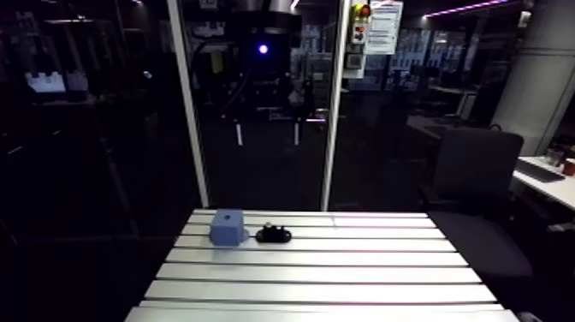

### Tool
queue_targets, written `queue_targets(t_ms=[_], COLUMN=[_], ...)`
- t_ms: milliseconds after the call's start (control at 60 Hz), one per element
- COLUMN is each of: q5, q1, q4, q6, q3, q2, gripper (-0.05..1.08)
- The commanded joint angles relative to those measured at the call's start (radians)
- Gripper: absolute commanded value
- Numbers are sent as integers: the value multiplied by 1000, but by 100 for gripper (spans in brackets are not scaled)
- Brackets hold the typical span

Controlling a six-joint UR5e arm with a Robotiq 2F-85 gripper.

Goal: Pick up the M10 bolt and insert it into the hex recess until seated.

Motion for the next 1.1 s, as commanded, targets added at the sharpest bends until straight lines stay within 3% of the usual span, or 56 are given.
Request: queue_targets(t_ms=[17,350,667,1100], q5=[-1,-6,-1,-2], q1=[0,0,3,12], q4=[-119,-405,-566,-726], q6=[31,75,115,98], q3=[63,174,231,244], q2=[14,77,167,291], gripper=[1,1,1,1])
